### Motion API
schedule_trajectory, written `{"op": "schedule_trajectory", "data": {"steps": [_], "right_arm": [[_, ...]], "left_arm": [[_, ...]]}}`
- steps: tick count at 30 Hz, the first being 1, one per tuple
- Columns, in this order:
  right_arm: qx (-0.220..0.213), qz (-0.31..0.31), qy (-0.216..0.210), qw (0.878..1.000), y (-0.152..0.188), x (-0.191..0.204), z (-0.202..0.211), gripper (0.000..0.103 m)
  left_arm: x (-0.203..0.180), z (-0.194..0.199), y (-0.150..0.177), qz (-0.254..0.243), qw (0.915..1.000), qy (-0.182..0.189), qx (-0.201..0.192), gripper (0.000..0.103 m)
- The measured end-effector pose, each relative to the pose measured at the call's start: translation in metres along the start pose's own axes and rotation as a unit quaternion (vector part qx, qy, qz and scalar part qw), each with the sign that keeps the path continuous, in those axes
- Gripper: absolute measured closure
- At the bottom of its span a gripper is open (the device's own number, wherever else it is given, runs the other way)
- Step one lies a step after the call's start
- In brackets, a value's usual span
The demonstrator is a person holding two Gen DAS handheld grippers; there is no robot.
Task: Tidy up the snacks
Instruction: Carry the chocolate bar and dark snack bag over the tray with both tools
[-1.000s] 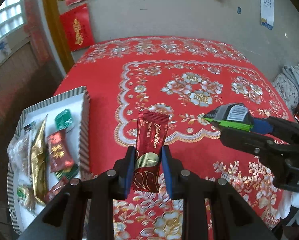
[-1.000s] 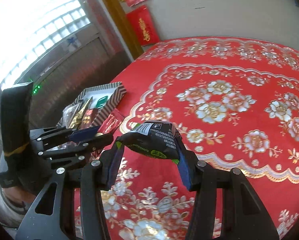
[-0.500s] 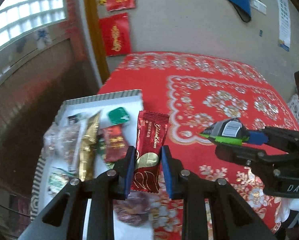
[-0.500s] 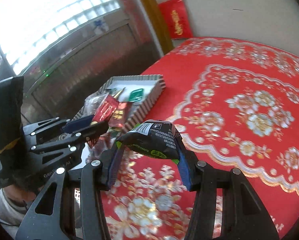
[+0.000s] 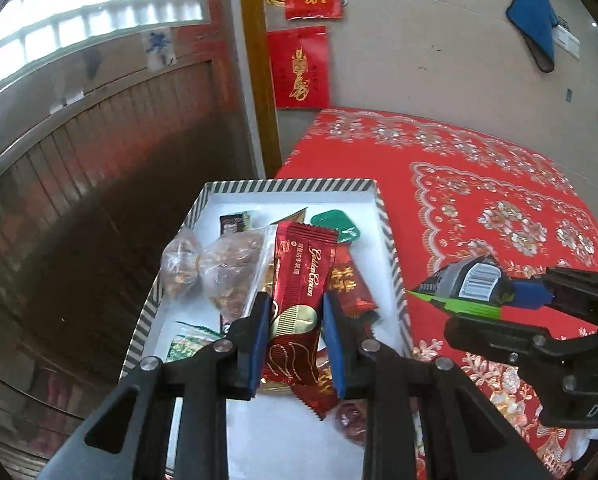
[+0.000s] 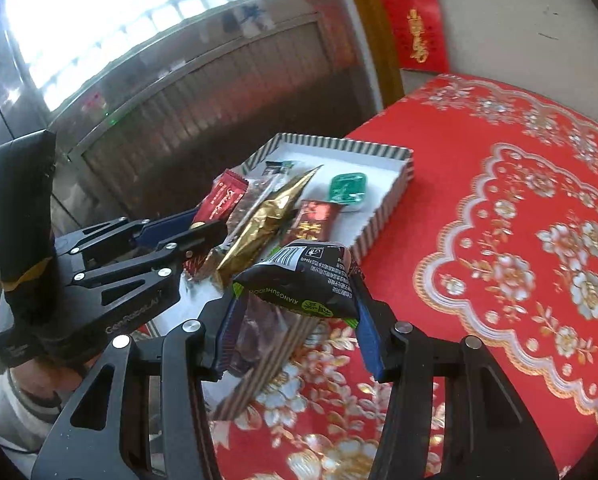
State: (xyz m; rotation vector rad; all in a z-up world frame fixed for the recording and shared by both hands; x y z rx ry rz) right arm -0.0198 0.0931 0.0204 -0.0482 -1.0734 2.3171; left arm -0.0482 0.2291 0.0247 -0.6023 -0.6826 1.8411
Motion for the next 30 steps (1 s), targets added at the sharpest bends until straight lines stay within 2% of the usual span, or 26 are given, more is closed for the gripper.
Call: {"op": "schedule_trajectory", "data": {"steps": [11,16,24,27,30], "right_arm": [[0.012,0.006,-0.009,1.0,-0.002,0.01,-0.017,0.053],[0.013,0.01,-0.014,1.0,-0.005,0.015,-0.019,0.053],[0.002,-0.01,-0.032,0.999,-0.009,0.009,-0.015,0.053],[0.006,-0.008,-0.027,1.0,-0.008,0.007,-0.017,0.053],[0.014,-0.003,-0.026,1.0,-0.008,0.009,-0.024,0.053]], "left_arm": [[0.014,-0.006,0.002,0.006,0.9998,-0.017,-0.004,0.074],[0.018,-0.015,0.007,0.026,0.9991,0.009,0.032,0.074],[0.025,-0.027,0.014,0.063,0.9933,0.05,0.084,0.074],[0.028,-0.029,0.015,0.066,0.9924,0.052,0.089,0.074],[0.033,-0.03,0.017,0.061,0.9937,0.038,0.086,0.074]]}}
Point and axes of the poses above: each gripper's, at about its wrist camera, not at the fingertips, and z roughly against the way its jaws point, x to its left, y to its underside, the point moved 9 cm from there along -z, roughly the way its jaws point, and after that the axes turned 12 degrees about z, right-handed, at the moved point
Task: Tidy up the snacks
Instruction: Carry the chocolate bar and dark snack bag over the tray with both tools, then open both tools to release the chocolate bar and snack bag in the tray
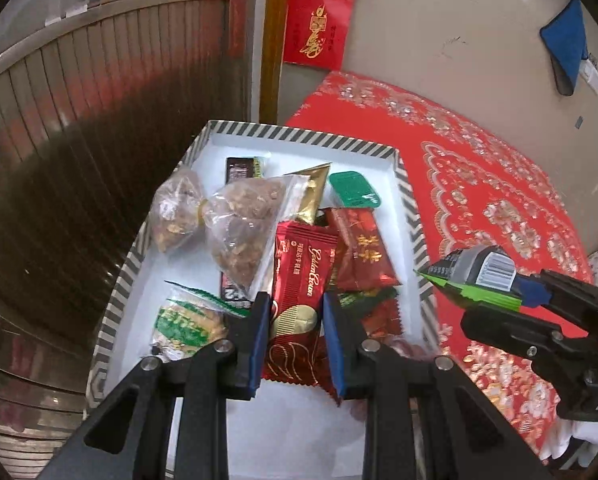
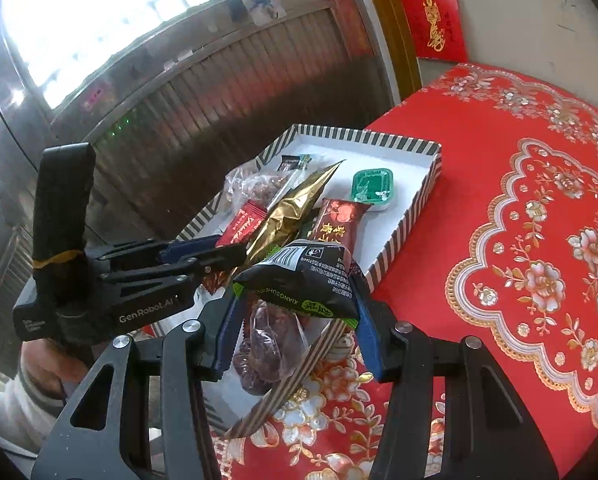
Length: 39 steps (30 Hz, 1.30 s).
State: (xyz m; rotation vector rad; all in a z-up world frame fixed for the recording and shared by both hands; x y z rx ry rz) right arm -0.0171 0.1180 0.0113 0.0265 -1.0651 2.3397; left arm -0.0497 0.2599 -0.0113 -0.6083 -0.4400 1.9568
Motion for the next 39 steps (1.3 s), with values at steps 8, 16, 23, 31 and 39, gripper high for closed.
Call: {"op": "schedule_trajectory", "data": {"steps": [8,16,23,31,39], "right_arm": [[0.035,0.021,0.008,0.999,0.003,0.009,-0.033,0.053],[0.056,0.044,0.023,0.997,0.011,0.018,-0.051,0.052],[0.027,0.05,0.048,0.997,0.004,0.018,-0.04,0.038],[-0.029,0.052,0.096,0.994,-0.01,0.02,-0.01,0.037],[-0.086,0.055,0.241,0.965,-0.006,0.01,0.029,0.028]], "left_arm": [[0.015,-0.006,-0.001,-0.01,0.9988,-0.044,-0.02,0.074],[0.024,-0.015,0.005,-0.014,0.9971,-0.07,-0.026,0.074],[0.03,-0.017,0.007,-0.011,0.9955,-0.089,-0.032,0.067],[0.032,0.008,0.002,0.002,0.9914,-0.095,-0.09,0.016],[0.034,0.05,0.006,0.018,0.9762,-0.105,-0.189,0.0]]}}
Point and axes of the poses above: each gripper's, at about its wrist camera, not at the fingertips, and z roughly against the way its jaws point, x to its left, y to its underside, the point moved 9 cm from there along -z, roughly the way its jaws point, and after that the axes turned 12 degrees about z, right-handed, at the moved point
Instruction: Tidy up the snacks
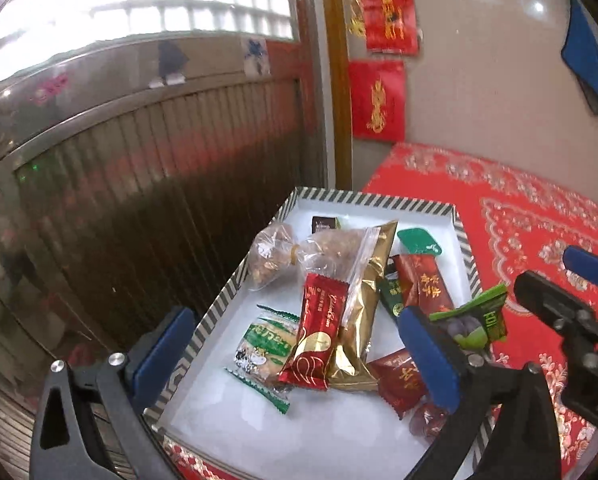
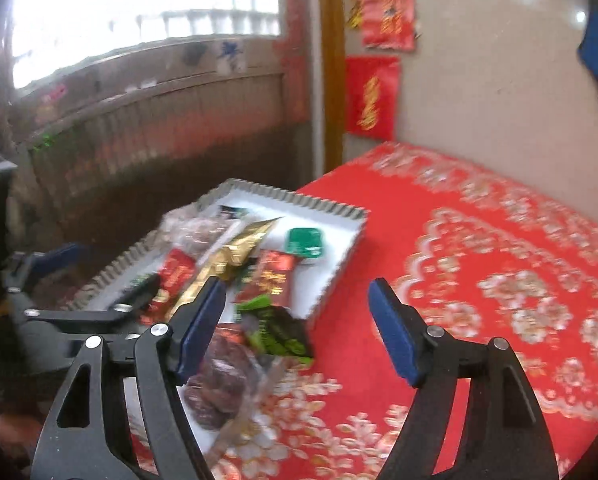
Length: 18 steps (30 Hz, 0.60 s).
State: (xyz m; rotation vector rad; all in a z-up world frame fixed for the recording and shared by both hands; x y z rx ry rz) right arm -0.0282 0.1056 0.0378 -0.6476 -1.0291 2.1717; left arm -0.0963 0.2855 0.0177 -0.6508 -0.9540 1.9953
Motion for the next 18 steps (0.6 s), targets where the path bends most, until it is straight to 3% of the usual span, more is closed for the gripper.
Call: {"op": "schedule_trajectory", "data": {"steps": [4,18], "right_arm": [[-0.012,-0.005,0.022,1.0,0.009,0.001,0.001,0.028],[-0.017,-0.014,0.022,1.0,0.011,0.006,-0.003,0.023]], "left_arm": [[0.002,0.006,0.003,0.002,0.9998,-0.011,-0.015,0.0],[0.021,0.009,0.011,0.017,0.9996,-0.018,-0.012,0.0]]}}
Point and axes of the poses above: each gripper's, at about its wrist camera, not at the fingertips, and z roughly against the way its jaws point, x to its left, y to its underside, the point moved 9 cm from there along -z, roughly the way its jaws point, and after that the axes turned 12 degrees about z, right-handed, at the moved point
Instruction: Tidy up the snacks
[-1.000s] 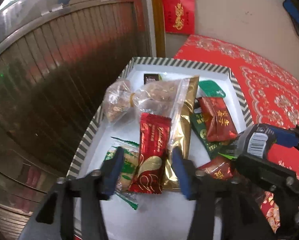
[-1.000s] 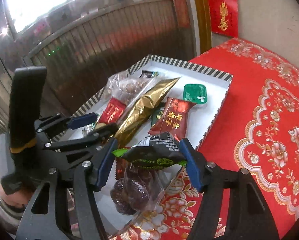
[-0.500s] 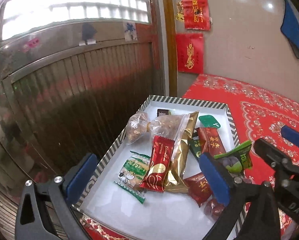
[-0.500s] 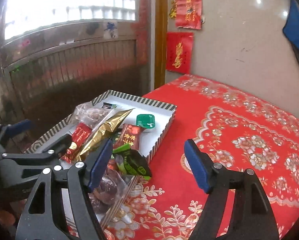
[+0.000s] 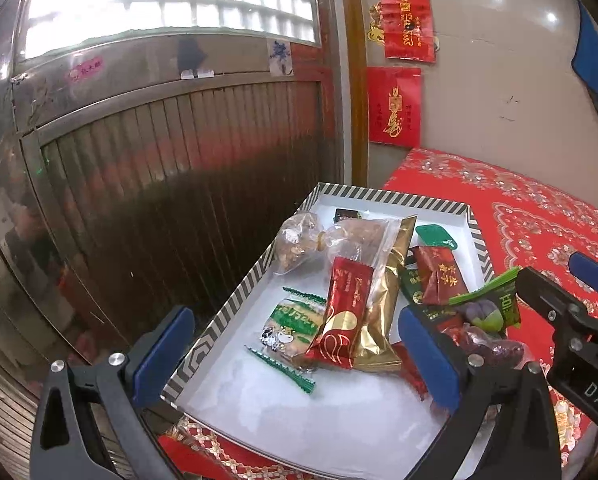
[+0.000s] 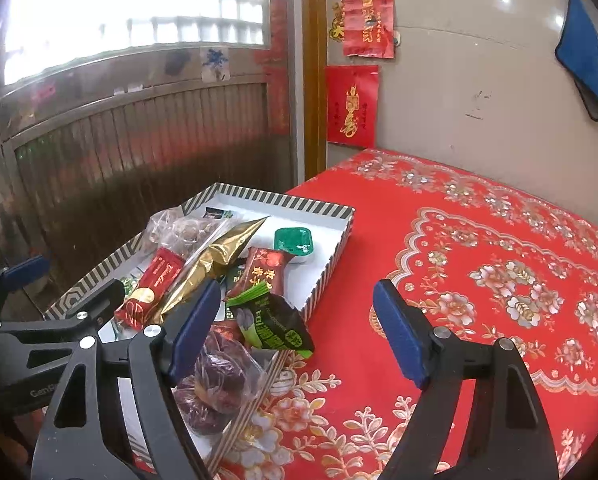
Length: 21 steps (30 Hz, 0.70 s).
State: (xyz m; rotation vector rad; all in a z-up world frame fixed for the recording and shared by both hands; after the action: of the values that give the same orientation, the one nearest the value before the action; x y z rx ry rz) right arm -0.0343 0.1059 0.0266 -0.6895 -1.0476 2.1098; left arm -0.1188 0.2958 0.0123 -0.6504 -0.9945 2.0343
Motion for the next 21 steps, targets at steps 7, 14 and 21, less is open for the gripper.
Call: {"op": "schedule_trajectory", "data": {"steps": [7,14,21], "right_arm": [[0.003,0.004,-0.007,1.0,0.0001,0.004,-0.0014,0.023],[0.006,0.008,-0.011,1.0,0.0012,0.0062,-0.001,0.023],[0.005,0.008,-0.013,1.0,0.001,0.0067,-0.001,0.023]], "left_arm": [[-0.0012,0.0008,-0.0002,-0.001,1.0,0.002,0.0,0.0],[-0.0026,0.0038,-0.0031,-0.002,1.0,0.002,-0.006,0.0],[-0.0044,0.0056,-0.0042,0.001,0.9999,0.01,-0.007,0.0]]}}
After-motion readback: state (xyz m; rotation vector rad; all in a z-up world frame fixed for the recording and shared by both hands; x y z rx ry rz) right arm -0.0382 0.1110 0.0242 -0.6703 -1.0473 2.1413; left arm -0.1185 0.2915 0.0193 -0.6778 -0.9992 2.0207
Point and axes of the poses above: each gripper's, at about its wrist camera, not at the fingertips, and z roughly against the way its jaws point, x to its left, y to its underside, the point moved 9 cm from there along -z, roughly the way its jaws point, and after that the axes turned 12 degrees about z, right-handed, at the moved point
